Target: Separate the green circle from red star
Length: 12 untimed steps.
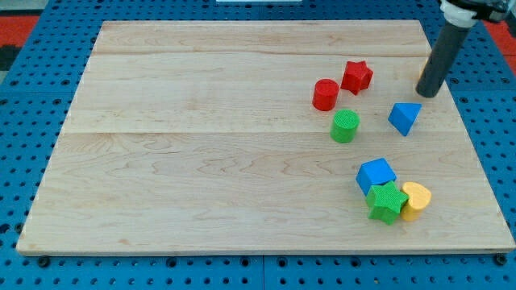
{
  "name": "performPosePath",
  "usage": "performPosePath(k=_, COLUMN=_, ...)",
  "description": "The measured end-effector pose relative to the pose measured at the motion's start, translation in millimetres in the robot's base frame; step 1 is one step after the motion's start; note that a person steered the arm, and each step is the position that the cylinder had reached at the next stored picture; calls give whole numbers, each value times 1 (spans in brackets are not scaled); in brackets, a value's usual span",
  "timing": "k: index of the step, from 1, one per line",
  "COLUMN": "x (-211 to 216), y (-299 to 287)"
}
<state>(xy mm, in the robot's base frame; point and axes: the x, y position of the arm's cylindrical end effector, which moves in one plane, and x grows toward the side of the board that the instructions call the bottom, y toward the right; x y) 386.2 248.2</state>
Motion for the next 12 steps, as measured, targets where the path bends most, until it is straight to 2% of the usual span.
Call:
performPosePath(k=1, x=45, y=-2)
performPosePath(k=2, x=71, y=-43)
performPosePath(k=4, x=48, y=42)
performPosePath(k=7, x=-46, y=72)
performPosePath(k=8, x=-44, y=33)
performPosePath(k=9, x=-24, y=-24)
performPosePath(k=10, x=-40, y=11)
performPosePath(k=11, x=-69, y=11)
performPosePath(k=12, x=-48, y=-26)
